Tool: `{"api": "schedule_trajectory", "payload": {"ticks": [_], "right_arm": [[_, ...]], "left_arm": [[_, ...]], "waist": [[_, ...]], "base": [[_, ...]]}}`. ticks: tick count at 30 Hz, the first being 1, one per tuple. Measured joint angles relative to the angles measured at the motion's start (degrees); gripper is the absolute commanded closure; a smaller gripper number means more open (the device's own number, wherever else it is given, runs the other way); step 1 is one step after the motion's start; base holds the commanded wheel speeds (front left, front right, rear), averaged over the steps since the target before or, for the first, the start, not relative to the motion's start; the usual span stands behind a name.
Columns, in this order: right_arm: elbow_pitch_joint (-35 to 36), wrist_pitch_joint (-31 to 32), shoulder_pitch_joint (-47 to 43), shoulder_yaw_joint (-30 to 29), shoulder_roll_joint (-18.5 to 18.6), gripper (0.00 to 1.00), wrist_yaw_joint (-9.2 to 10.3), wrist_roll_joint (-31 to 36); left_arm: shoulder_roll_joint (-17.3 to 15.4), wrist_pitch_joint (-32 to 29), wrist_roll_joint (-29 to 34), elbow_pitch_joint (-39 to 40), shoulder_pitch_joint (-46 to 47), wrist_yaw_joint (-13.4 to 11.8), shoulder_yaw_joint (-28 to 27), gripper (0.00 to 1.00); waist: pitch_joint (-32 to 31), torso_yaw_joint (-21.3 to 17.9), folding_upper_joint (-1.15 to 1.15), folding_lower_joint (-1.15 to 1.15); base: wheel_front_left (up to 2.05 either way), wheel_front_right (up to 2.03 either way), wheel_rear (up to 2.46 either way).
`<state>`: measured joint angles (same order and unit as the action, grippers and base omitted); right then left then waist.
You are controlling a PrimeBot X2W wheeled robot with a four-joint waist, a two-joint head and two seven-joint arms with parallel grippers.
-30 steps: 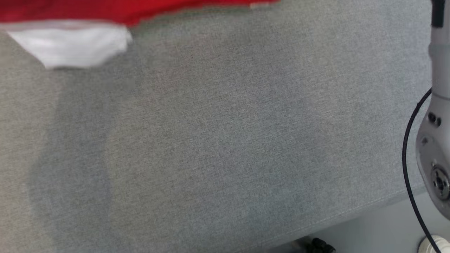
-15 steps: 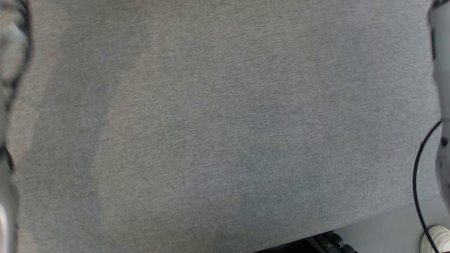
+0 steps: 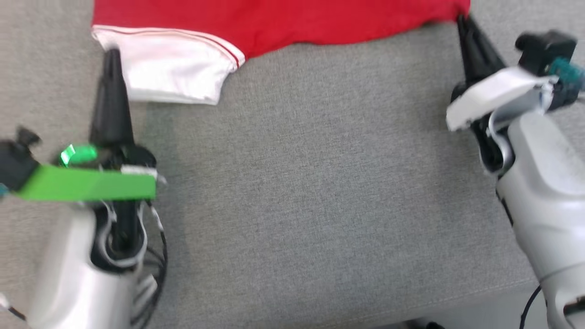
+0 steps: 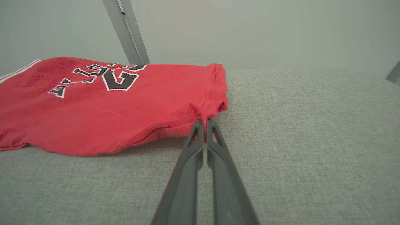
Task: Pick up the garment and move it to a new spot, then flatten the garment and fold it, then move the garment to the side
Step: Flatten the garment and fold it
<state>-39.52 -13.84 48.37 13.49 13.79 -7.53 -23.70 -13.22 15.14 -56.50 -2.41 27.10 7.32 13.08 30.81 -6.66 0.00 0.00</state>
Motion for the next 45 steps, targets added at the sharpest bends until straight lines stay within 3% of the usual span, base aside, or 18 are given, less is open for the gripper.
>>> {"api": "schedule_trajectory", "payload": {"ticks": [9, 15, 20, 33, 39, 45], "right_arm": [[-1.12, 6.45, -11.54, -2.16, 0.12, 1.0, 0.0, -2.07], [0.04, 11.22, -18.12, -7.09, -0.3, 1.0, -0.01, -1.26], [6.19, 15.99, -26.15, -13.68, -2.21, 1.0, -0.01, 1.12], [23.81, 32.9, -43.84, -25.03, -9.21, 1.0, -0.01, 8.82], [31.32, 36.11, -45.91, -25.31, -10.49, 1.0, -0.01, 9.16], [32.45, 37.5, -41.92, -22.84, -10.73, 1.0, 0.0, 9.11]], "left_arm": [[2.56, -0.01, -7.55, -6.8, -14.45, -0.01, 0.68, 1.0], [1.8, -0.01, -13.01, -7.72, -19.79, 0.0, 2.96, 1.0], [-0.26, -1.2, -17.96, -7.69, -25.25, 0.0, 5.48, 1.0], [-4.69, -6.31, -20.6, -7.67, -32.86, -0.01, 10.7, 1.0], [-4.47, -5.01, -22.28, -4.76, -32.71, 0.0, 9.34, 1.0], [-3.74, -4.38, -21.05, -3.59, -25.63, 0.0, 9.68, 1.0]], "waist": [[-11.06, 1.7, 0.0, 0.0], [-16.84, 3.14, 0.0, 0.0], [-21.15, 5.13, 0.0, 0.0], [-23.78, 7.7, 0.0, 0.0], [-23.84, 6.83, 0.0, 0.0], [-23.57, 5.57, 0.0, 0.0]], "base": [[0.0, 0.0, 0.0], [0.0, 0.0, 0.0], [0.0, 0.0, 0.0], [0.0, 0.0, 0.0], [0.0, 0.0, 0.0], [0.0, 0.0, 0.0]]}}
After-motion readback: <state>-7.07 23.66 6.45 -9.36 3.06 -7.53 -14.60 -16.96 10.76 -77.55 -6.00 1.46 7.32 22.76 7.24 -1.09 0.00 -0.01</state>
